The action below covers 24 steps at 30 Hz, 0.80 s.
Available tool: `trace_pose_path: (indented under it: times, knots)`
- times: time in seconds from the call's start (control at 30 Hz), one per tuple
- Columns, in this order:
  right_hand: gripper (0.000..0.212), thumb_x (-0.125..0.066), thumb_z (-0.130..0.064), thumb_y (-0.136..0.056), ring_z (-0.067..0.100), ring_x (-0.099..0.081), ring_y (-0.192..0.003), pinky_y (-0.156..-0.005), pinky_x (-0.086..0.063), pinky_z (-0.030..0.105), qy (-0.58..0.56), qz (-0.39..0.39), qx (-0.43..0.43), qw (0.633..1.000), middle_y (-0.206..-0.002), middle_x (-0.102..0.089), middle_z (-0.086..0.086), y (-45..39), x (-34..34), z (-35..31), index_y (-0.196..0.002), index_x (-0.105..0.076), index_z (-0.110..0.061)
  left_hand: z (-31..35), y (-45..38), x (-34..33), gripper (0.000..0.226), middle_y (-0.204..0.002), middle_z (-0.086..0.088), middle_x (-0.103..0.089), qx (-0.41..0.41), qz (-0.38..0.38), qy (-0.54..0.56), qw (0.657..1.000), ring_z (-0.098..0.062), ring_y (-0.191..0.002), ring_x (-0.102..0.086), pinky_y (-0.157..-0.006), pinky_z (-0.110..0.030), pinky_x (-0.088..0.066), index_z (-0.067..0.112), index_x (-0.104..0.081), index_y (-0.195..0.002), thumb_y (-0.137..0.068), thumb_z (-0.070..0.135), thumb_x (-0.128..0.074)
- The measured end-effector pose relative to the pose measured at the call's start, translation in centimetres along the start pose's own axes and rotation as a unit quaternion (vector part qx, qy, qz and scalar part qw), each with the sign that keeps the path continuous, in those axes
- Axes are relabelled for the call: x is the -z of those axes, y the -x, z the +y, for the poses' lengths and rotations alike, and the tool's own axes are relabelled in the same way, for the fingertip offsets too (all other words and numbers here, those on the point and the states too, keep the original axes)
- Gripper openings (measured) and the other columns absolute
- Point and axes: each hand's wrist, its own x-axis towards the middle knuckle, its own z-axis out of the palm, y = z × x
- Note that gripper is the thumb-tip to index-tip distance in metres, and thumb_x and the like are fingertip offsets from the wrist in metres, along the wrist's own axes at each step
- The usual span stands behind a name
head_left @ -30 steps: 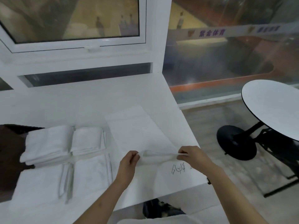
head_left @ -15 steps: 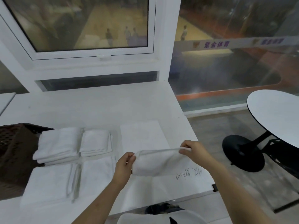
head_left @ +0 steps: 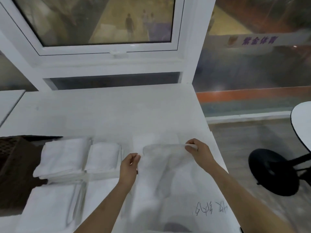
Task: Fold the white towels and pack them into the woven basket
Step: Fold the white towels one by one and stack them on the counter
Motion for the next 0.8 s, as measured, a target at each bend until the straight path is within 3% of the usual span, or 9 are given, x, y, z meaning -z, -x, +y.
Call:
trace_pose_path:
  times: [0.27,0.4,0.6,0.8]
  knots:
    - [0.008,-0.07,-0.018,-0.095,-0.002,-0.062,-0.081,-0.07,-0.045,0.015,-0.047,0.016,-0.026,0.998,-0.091,-0.071,-0.008,-8.4,-2.7,1.6,-0.09,-0.068,-0.023,-0.9,-7.8,-2.0,0.016,-0.084,0.002,-0.068,0.006,0.067,-0.06,0.996,-0.015,-0.08,-0.061,-0.078,-0.032,-0.047,0.019,-0.068,-0.086,-0.1,0.019,-0.061]
    - [0.006,-0.07,-0.018,-0.096,-0.005,-0.061,-0.08,-0.069,-0.045,0.009,-0.044,0.015,-0.027,0.999,-0.091,-0.071,-0.009,-12.3,-4.1,2.6,-0.092,-0.068,-0.022,-1.5,-11.3,-2.6,0.019,-0.079,0.002,-0.067,0.013,0.089,-0.09,0.992,-0.011,-0.074,-0.057,-0.07,-0.024,-0.044,0.021,-0.067,-0.083,-0.101,0.018,-0.061]
    - [0.002,-0.067,-0.018,-0.096,0.009,-0.064,-0.087,-0.075,-0.048,0.024,-0.014,-0.019,-0.026,0.999,-0.092,-0.07,-0.007,-17.0,-6.5,4.7,-0.095,-0.068,-0.02,-3.3,-15.5,-2.8,0.017,-0.08,0.001,-0.067,0.019,0.103,-0.128,0.986,-0.019,-0.076,-0.06,-0.07,-0.032,-0.045,0.015,-0.067,-0.088,-0.101,0.023,-0.06]
    - [0.034,-0.064,-0.023,-0.099,0.008,-0.051,-0.122,-0.106,-0.039,0.026,0.129,-0.068,0.059,0.988,-0.133,-0.057,-0.007,-18.6,-8.0,7.5,-0.132,-0.057,-0.024,-3.6,-16.8,-2.1,0.025,-0.111,-0.004,-0.071,0.01,0.152,-0.178,0.972,-0.02,-0.098,-0.064,-0.087,-0.03,-0.046,0.008,-0.067,-0.12,-0.106,0.02,-0.05]
